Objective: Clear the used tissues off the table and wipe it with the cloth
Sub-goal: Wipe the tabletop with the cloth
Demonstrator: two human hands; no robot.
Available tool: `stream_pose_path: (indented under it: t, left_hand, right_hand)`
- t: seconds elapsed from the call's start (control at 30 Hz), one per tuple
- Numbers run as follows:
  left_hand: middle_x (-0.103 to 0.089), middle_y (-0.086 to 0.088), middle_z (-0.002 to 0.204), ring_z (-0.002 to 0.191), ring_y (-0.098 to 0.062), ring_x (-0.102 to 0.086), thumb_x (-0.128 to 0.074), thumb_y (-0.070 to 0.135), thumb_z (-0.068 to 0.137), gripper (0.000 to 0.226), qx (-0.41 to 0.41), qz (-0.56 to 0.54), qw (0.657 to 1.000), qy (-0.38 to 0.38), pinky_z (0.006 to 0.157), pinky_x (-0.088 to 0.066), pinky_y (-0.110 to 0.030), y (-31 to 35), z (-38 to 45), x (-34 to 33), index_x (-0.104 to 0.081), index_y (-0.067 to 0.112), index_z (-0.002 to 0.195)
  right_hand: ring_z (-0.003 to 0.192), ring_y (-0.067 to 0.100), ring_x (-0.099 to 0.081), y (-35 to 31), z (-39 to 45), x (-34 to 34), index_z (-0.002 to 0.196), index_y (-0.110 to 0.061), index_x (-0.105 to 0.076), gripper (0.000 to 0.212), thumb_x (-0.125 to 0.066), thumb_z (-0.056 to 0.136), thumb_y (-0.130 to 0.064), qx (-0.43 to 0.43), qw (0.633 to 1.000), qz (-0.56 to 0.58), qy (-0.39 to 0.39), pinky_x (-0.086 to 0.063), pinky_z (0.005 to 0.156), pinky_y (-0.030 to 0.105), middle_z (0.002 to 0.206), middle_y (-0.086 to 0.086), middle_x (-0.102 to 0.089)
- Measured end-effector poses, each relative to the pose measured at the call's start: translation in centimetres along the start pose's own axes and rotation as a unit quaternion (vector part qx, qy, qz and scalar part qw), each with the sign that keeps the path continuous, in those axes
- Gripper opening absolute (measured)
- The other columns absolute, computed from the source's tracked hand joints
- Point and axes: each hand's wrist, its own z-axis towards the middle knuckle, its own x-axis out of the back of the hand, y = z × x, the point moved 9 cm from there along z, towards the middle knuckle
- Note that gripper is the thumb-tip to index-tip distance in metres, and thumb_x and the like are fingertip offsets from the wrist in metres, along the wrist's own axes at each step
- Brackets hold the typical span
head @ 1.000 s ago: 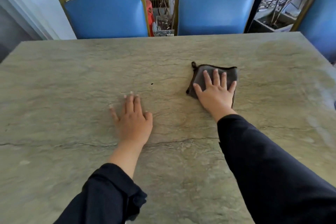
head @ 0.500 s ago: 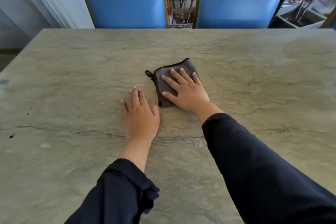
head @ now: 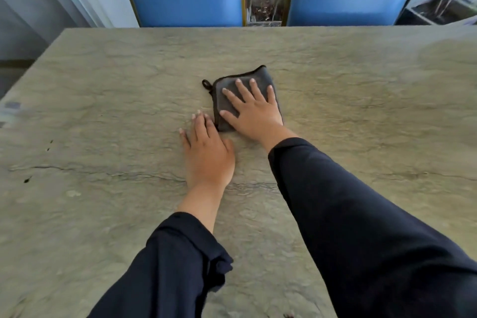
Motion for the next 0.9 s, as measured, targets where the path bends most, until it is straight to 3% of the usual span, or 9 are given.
stream_pose_path:
  t: [0.13,0.27,0.37,0.43,0.57,0.63,0.7,0.8,0.9]
  left_hand:
    - [-0.008,-0.015,0.159,0.147,-0.028,-0.006,-0.021,0.028,0.095,0.062,-0.004,-0.001,1.0,-0.015,0.119,-0.004,-0.047,0.1,0.0,0.1,-0.012,-0.001,0.149]
    - [0.003,-0.013,0.16,0.148,-0.026,0.003,-0.023,0.024,0.1,0.058,-0.011,-0.072,0.996,-0.056,0.121,-0.001,-0.039,-0.3,0.1,-0.6,-0.005,0.0,0.15]
    - [0.002,-0.01,0.16,0.148,-0.022,0.004,-0.027,0.025,0.102,0.056,-0.029,-0.126,0.988,-0.082,0.121,-0.003,-0.035,-0.6,-1.7,0.0,-0.008,0.001,0.15]
    - [-0.005,-0.01,0.16,0.148,-0.022,-0.003,-0.032,0.019,0.101,0.054,-0.041,-0.165,0.984,-0.061,0.12,-0.008,-0.033,-0.8,-4.3,0.8,-0.016,0.001,0.149]
    - [-0.018,-0.016,0.156,0.146,-0.028,-0.013,-0.045,0.009,0.095,0.053,-0.013,-0.166,0.986,0.003,0.119,-0.016,-0.037,-2.6,-10.3,1.8,-0.031,-0.003,0.144]
    - [-0.02,-0.016,0.155,0.146,-0.029,-0.014,-0.045,0.014,0.095,0.054,0.0,-0.147,0.989,0.006,0.119,-0.016,-0.04,-3.1,-13.0,1.7,-0.031,-0.001,0.145]
    - [-0.02,-0.015,0.157,0.146,-0.029,-0.014,-0.034,0.024,0.098,0.054,-0.009,-0.105,0.994,0.007,0.118,-0.01,-0.04,-2.7,-15.2,1.7,-0.027,0.001,0.147]
    - [-0.009,-0.013,0.159,0.148,-0.026,-0.005,-0.014,0.034,0.096,0.061,-0.028,-0.054,0.998,0.0,0.118,-0.001,-0.037,-2.0,-16.7,1.4,-0.015,0.004,0.15]
    - [0.0,-0.012,0.16,0.148,-0.025,0.004,-0.009,0.034,0.096,0.061,-0.028,-0.045,0.999,-0.009,0.118,0.003,-0.037,-2.0,-16.6,1.2,-0.006,0.005,0.15]
  right_hand:
    - [0.148,0.019,0.008,3.9,-4.9,0.2,0.149,-0.044,-0.005,0.063,-0.02,0.092,-0.066,-0.005,1.0,0.005,0.013,0.008,0.117,0.049,0.161,-0.008,0.003]
    - [0.147,0.022,0.012,11.3,-10.6,0.4,0.15,-0.041,-0.004,0.065,-0.017,0.091,-0.067,-0.219,0.975,0.037,0.018,0.009,0.116,0.052,0.161,-0.006,0.008]
    - [0.146,0.029,0.016,9.8,-12.0,0.0,0.152,-0.033,-0.002,0.066,-0.014,0.094,-0.062,-0.314,0.948,0.052,0.011,0.009,0.113,0.059,0.16,0.001,0.013]
    - [0.145,0.03,0.017,5.5,-11.4,-0.4,0.152,-0.032,0.0,0.066,-0.015,0.094,-0.06,-0.26,0.964,0.054,0.002,0.011,0.112,0.06,0.16,0.002,0.014]
    - [0.146,0.025,0.015,-2.9,-13.8,-1.4,0.151,-0.037,0.0,0.064,-0.017,0.094,-0.061,-0.045,0.999,0.021,-0.013,0.011,0.115,0.055,0.161,-0.002,0.01]
    - [0.147,0.021,0.014,-3.2,-16.3,-1.7,0.15,-0.041,0.002,0.064,-0.017,0.093,-0.064,0.03,0.999,-0.002,-0.023,0.009,0.116,0.051,0.161,-0.006,0.009]
    - [0.147,0.018,0.012,-0.6,-18.1,-1.3,0.149,-0.045,0.002,0.063,-0.017,0.092,-0.066,0.039,0.999,-0.008,-0.016,0.008,0.118,0.048,0.161,-0.008,0.007]
    - [0.147,0.018,0.011,6.0,-20.2,-0.5,0.149,-0.045,0.0,0.064,-0.015,0.091,-0.067,-0.109,0.994,-0.001,0.006,0.008,0.117,0.047,0.161,-0.008,0.007]
    - [0.147,0.025,0.014,8.0,-21.7,-0.8,0.151,-0.038,-0.001,0.066,-0.014,0.092,-0.065,-0.288,0.957,0.036,0.008,0.009,0.115,0.054,0.161,-0.002,0.01]
